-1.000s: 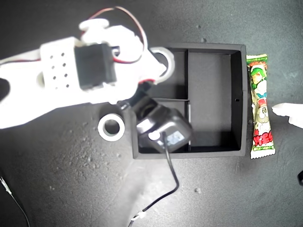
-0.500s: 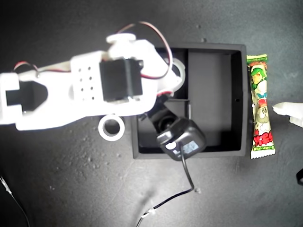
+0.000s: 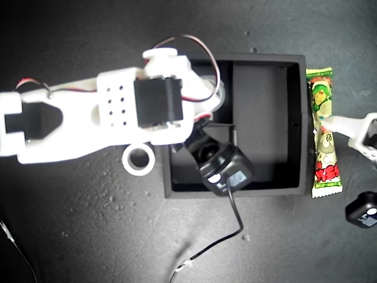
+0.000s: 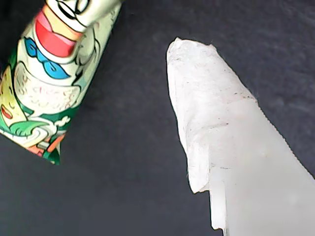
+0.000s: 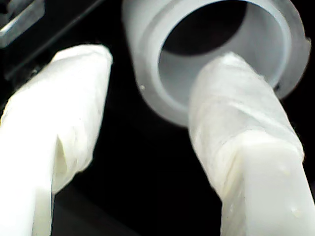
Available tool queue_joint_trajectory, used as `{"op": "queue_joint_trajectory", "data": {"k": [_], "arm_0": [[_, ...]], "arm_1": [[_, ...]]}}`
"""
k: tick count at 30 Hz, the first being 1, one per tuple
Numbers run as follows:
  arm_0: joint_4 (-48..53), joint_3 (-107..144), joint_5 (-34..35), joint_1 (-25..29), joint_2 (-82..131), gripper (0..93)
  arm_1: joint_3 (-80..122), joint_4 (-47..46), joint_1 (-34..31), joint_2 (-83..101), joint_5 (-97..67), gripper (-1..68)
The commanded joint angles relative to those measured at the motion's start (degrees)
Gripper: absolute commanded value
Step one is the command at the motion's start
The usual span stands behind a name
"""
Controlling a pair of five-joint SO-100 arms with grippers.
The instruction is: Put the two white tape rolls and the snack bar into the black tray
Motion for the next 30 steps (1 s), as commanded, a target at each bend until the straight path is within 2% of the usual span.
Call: {"op": "queue_joint_trajectory", "data": {"k": [1, 7, 9, 11, 18, 24, 27, 30], "arm_0": [[1.1, 4.5, -1.1, 0.2, 11.7, 10.6], [1.0, 22.8, -6.7, 2.7, 36.3, 9.7], [1.0, 29.4, -8.8, 4.7, 43.7, 9.7], [0.8, 35.7, -10.7, 7.3, 49.1, 9.7], [-3.7, 51.4, -19.3, 18.9, 53.5, 9.4], [-12.5, 65.1, -24.5, 23.5, 53.8, 9.5], [-18.7, 71.9, -25.6, 24.3, 55.0, 9.6], [-25.1, 78.6, -25.9, 23.7, 56.5, 9.6]], "arm_1": [[-2.6, -2.8, 0.4, -4.9, -19.6, 22.7], [-0.9, -9.9, 2.2, -10.6, -19.4, 19.3], [-0.7, -10.1, 3.2, -10.6, -19.2, 12.3], [-1.6, -8.1, 4.3, -10.5, -18.1, 0.1], [-12.7, 7.2, 4.6, -9.7, -12.7, -0.1], [-25.0, 23.4, 5.3, -9.7, 6.1, -0.3], [-30.0, 25.6, 6.2, -9.7, 14.2, -0.3], [-33.0, 21.5, 7.6, -10.1, 18.5, -0.3]]}}
